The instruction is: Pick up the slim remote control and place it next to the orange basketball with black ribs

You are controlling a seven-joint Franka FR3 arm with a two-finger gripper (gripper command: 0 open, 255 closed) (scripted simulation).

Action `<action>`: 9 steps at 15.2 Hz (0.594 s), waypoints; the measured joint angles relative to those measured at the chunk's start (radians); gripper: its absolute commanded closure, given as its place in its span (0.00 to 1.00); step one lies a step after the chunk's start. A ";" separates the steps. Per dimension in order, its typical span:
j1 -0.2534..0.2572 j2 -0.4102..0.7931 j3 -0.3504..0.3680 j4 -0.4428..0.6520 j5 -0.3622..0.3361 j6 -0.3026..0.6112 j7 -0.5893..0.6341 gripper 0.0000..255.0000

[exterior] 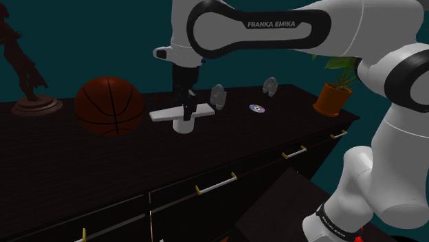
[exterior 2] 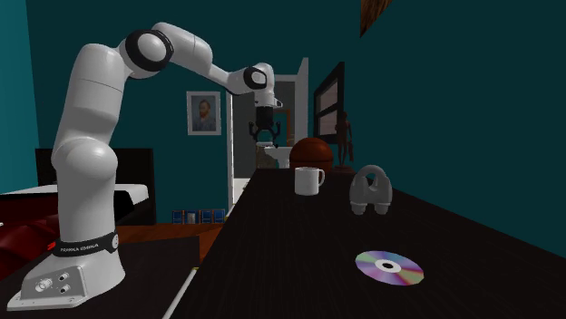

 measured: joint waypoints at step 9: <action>0.001 0.006 0.001 -0.112 0.000 0.119 0.001 1.00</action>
